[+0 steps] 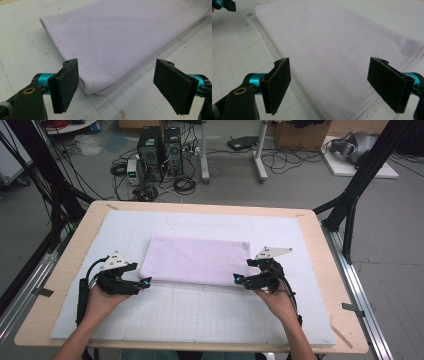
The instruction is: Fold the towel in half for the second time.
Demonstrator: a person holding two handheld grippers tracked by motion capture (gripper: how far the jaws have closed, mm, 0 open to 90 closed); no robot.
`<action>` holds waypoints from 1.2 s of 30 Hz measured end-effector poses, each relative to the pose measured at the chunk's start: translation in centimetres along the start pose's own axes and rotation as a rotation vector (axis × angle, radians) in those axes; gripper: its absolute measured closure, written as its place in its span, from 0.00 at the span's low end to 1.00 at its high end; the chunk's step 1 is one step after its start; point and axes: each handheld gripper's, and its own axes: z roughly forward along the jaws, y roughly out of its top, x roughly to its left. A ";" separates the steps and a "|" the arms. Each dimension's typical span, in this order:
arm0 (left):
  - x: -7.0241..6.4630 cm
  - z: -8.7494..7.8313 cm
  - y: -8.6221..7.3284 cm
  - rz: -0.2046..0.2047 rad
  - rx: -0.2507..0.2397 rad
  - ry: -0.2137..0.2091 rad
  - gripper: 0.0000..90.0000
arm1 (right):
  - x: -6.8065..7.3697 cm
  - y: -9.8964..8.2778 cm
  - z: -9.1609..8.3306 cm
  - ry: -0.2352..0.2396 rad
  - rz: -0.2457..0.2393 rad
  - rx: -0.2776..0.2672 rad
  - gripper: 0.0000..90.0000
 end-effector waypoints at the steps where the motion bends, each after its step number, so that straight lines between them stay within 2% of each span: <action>1: 0.0 -0.1 0.0 -0.008 -0.005 -0.008 0.22 | 0.1 -0.1 -0.2 -0.019 -0.011 0.002 0.17; 5: -0.4 -0.7 0.1 -0.008 -0.003 -0.023 0.20 | 0.5 -0.3 -0.9 -0.027 -0.025 0.002 0.15; 8: -0.5 -1.1 0.1 0.004 -0.001 -0.012 0.19 | 0.7 -0.4 -1.3 -0.012 -0.033 -0.001 0.13; 12: -0.4 -1.4 0.1 -0.010 -0.010 -0.013 0.17 | 1.2 -0.5 -1.8 -0.023 -0.057 -0.005 0.13; 16: -0.6 -1.7 0.1 0.001 -0.014 -0.007 0.17 | 1.6 -0.6 -2.2 -0.020 -0.080 -0.011 0.13; 20: -0.7 -1.7 0.0 0.003 -0.008 -0.006 0.17 | 1.6 -1.1 -2.5 -0.011 -0.059 -0.024 0.13; 27: -0.9 -1.8 -0.1 0.013 0.000 -0.001 0.16 | 1.4 -1.9 -3.0 -0.016 -0.056 -0.032 0.13; 31: -1.3 -1.9 -0.4 0.044 0.021 0.003 0.14 | 1.5 -2.3 -3.5 -0.019 -0.057 -0.045 0.13; 36: -1.5 -2.4 -0.7 0.032 0.003 0.001 0.14 | 1.7 -3.0 -4.2 -0.030 -0.055 -0.049 0.13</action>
